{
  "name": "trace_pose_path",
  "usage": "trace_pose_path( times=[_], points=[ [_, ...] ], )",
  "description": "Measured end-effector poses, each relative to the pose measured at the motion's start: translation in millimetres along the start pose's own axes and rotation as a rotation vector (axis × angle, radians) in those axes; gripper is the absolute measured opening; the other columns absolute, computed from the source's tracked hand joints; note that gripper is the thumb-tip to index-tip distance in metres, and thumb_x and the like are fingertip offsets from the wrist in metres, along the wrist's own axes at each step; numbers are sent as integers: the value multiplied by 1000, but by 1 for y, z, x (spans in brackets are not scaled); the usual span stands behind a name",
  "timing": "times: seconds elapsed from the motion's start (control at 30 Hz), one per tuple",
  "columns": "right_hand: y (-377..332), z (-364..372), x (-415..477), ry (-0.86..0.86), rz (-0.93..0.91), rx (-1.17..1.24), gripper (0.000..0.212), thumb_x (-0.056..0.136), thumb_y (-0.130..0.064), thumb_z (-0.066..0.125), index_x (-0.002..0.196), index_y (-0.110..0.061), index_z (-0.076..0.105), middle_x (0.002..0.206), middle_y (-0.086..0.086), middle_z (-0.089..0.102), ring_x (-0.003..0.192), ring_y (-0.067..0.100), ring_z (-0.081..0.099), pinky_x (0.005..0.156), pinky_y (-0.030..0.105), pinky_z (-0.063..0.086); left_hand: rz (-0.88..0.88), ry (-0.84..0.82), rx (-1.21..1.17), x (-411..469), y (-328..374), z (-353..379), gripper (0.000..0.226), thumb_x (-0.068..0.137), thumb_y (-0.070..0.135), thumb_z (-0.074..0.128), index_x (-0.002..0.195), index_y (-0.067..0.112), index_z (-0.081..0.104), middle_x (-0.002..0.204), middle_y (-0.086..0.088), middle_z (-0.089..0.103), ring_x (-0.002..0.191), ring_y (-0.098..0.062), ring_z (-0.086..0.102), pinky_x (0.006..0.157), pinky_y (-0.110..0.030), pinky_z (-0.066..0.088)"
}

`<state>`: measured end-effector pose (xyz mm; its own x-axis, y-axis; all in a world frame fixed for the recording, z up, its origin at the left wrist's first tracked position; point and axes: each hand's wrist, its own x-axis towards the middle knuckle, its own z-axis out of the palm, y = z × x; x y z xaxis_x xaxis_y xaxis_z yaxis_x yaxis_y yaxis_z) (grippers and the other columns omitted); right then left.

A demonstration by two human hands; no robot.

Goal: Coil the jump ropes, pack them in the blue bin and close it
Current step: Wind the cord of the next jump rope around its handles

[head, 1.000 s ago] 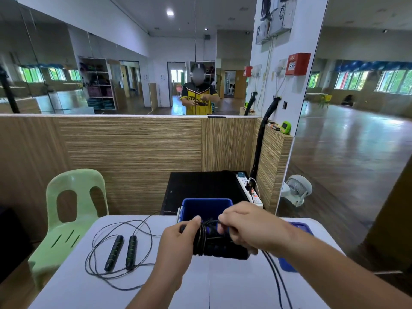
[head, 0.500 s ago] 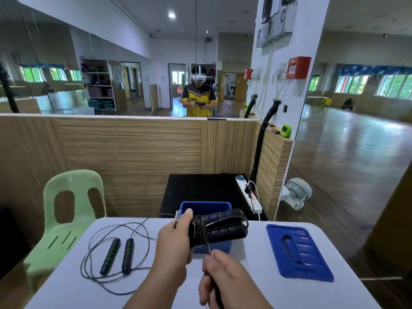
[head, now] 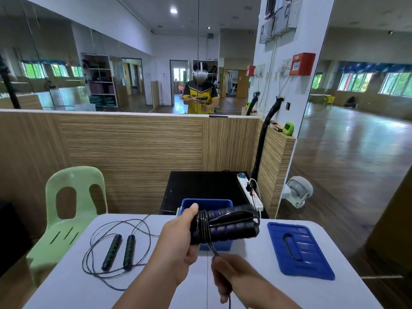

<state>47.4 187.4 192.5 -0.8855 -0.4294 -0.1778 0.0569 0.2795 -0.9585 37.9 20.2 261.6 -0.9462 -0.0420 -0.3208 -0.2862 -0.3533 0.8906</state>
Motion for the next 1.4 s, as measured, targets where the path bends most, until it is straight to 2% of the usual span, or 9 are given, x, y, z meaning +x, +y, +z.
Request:
trace_pose_path(
  times=[0.13,0.23,0.33,0.47,0.57,0.73,1.0,1.23,1.4],
  points=[
    [-7,-33,16,-48,-23,-144,42,109,-29,45,68,-19,53,60,-7,53,55,13,51,64,30,49,-10,-80,14,-2,1,-3,29,99,42,61,88,16,63,56,1,35,45,-12,18,40,-17,13],
    [-21,-56,21,-93,-8,-238,39,105,-10,47,68,-21,57,60,-10,52,59,12,50,72,41,54,-12,-113,38,-3,2,-4,26,96,45,63,91,20,65,60,0,35,46,-12,17,41,-16,13],
    [-38,-79,34,-54,-29,-424,20,95,11,53,87,1,68,67,-14,59,74,11,57,90,40,57,-11,-144,74,-6,4,-5,28,96,44,63,83,19,64,58,1,35,46,-12,17,42,-17,12],
    [-65,-94,57,-151,-99,-587,24,97,-19,63,73,-16,59,70,-1,52,67,16,47,66,39,41,-28,-184,177,-9,4,-10,30,96,44,63,86,16,56,56,1,36,44,-12,19,42,-20,12],
    [-95,-101,56,-218,-63,-688,29,97,-30,67,74,-16,56,66,2,47,58,14,47,57,31,47,-61,-212,228,-6,0,-16,30,96,43,62,86,17,51,59,-2,34,43,-12,19,41,-19,12],
    [-135,-100,53,-232,-87,-924,31,93,-38,71,87,-8,66,67,-5,51,54,5,46,55,24,43,-104,-237,270,-2,-4,-21,29,99,40,57,83,16,50,58,-3,36,44,-12,18,41,-20,11],
    [-164,-79,38,-104,-106,-1224,27,92,-48,69,83,-23,68,70,-7,59,62,10,52,57,27,38,-10,-179,386,3,-5,-17,27,99,38,58,90,13,60,59,-2,42,42,-12,26,44,-23,15],
    [-160,-52,14,47,-118,-1102,46,100,-47,53,72,-11,60,68,4,58,59,16,49,58,34,38,119,31,364,13,-16,-15,38,100,38,59,72,15,50,53,1,37,43,-14,27,44,-24,17],
    [-138,-27,-12,108,-56,-719,29,99,-22,46,84,-7,65,64,-2,54,52,14,48,50,28,44,153,119,302,24,-20,-19,38,100,36,60,72,12,50,53,-2,37,42,-14,27,41,-23,18]
  ],
)
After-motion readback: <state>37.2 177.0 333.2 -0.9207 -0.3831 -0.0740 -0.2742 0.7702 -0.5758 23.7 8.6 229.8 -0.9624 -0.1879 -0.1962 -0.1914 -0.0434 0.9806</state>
